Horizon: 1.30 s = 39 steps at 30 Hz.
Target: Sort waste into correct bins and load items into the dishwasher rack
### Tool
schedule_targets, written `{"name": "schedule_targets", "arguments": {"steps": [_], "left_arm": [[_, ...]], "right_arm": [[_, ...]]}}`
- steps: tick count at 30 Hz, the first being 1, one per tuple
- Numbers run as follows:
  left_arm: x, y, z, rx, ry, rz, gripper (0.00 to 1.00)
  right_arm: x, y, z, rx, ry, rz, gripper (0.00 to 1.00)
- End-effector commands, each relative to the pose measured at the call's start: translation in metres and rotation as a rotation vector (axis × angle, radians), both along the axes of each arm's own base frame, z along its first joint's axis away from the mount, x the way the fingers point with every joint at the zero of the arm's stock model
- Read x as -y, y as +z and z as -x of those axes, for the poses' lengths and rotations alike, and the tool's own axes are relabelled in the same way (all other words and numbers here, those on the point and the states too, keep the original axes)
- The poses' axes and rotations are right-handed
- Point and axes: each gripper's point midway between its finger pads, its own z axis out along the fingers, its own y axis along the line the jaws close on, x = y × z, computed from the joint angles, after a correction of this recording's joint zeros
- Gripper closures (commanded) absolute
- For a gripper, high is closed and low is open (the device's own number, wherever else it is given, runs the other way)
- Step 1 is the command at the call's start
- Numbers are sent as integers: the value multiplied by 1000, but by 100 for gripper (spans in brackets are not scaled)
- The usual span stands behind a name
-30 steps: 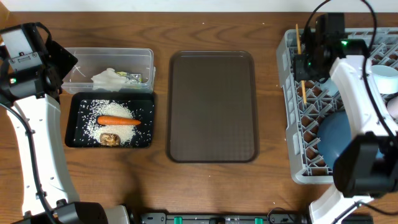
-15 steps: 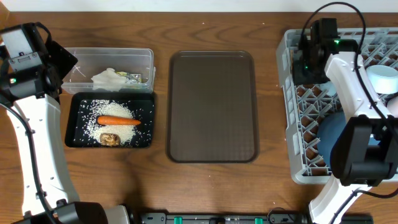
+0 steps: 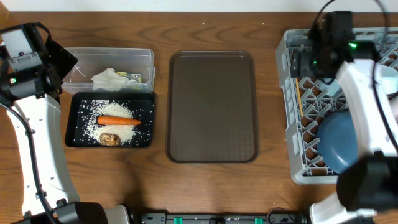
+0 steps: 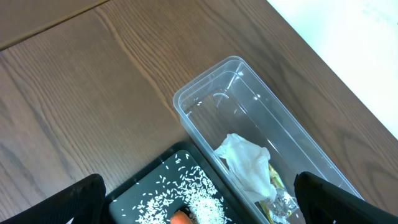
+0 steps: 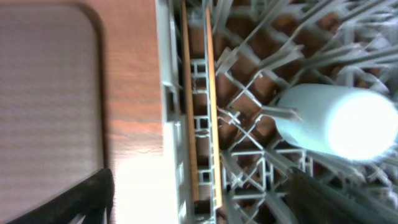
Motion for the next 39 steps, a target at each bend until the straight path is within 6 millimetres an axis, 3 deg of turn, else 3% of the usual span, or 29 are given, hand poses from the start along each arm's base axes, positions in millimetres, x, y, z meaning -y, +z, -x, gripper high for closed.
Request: {"name": "schedule_targets", "arguments": {"steps": [1,6,14,18,22,26,34,39], "left_arm": [[-3,0,1,-15,1,-22,2],[-3,0,1,-15,1,-22,2],[-3,0,1,-15,1,-22,2],[-3,0,1,-14,2,-22,2],[-3,0,1,-14,2,-22,2],[-3,0,1,-14,2,-22,2],[-3,0,1,-14,2,-22,2],[-3,0,1,-14,2,-22,2]], "right_arm": [[-3,46,15,100,-84,-65,1],[-3,77,51,125,-180,-122,1],[-7,78,114,10,-218,-135,3],[-20,61,141,7,-212,-158,3],[-38,30,170,34,-190,-199,4],[-43,4,193,43,-211,-234,1],[-40,-30,214,-3,-463,-354,1],[-39,-36,217,-33,-459,-335,1]]}}
